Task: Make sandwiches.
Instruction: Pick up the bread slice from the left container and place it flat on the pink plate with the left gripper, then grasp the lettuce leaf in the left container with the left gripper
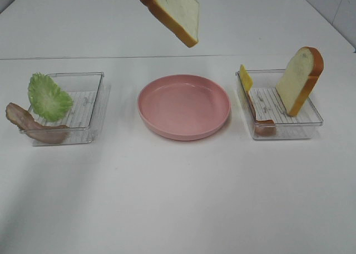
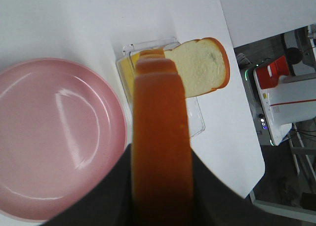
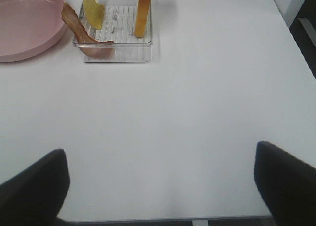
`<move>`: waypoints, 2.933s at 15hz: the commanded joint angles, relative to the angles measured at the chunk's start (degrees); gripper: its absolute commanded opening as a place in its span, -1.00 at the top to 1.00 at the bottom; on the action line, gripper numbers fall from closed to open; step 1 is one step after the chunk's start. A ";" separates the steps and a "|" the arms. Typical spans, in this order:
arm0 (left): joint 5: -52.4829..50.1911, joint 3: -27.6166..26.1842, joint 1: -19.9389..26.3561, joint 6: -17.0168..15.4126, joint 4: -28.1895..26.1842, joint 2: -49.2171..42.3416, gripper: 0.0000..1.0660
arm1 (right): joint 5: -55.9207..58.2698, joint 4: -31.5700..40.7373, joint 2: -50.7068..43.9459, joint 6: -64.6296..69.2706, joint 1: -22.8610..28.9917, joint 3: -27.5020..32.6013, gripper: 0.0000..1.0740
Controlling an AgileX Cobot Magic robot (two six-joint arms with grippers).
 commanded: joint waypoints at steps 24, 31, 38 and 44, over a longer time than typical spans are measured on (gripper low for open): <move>-8.14 -0.40 -6.47 -10.77 5.56 19.08 0.65 | -0.34 0.00 -1.66 -0.29 -0.34 0.23 -0.84; -5.79 -2.18 -6.47 -9.97 6.93 18.91 -0.91 | -0.34 0.00 -1.66 -0.29 -0.34 0.23 -0.84; 14.09 -16.16 -6.70 -17.13 27.50 18.91 -0.91 | -0.34 0.00 -1.66 -0.29 -0.34 0.23 -0.84; 13.98 -17.02 -7.16 -12.43 28.30 12.20 -0.89 | -0.34 0.00 -1.66 -0.29 -0.34 0.23 -0.84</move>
